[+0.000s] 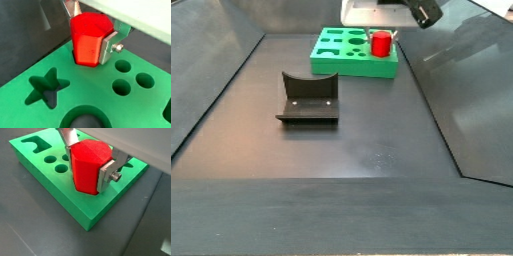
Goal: Pick up the hexagon object. Move up. Move to above the board. Insert the hexagon object.
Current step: Insert the hexagon object.
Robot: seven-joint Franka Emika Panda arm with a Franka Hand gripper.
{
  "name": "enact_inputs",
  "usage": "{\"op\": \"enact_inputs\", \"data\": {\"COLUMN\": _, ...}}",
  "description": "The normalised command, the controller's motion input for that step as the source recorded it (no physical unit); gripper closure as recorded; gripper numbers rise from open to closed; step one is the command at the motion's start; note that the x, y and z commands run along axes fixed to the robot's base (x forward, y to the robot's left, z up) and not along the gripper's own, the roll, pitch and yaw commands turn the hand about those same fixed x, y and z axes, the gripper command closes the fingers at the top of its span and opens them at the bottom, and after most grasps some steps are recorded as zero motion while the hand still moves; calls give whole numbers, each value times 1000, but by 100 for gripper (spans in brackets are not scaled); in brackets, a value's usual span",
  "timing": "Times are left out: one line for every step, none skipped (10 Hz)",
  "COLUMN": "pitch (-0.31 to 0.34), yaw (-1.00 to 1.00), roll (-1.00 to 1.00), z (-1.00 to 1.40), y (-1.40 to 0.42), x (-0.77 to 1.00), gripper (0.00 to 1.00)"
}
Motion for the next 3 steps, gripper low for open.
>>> {"op": "enact_inputs", "data": {"pitch": -154, "yaw": 0, "roll": -133, "z": -780, "y": 0, "x": 74, "gripper": 100}}
{"op": "enact_inputs", "data": {"pitch": 0, "yaw": -6, "roll": 0, "z": 0, "y": 0, "x": 0, "gripper": 100}}
{"op": "enact_inputs", "data": {"pitch": 0, "yaw": 0, "roll": 0, "z": 0, "y": 0, "x": 0, "gripper": 100}}
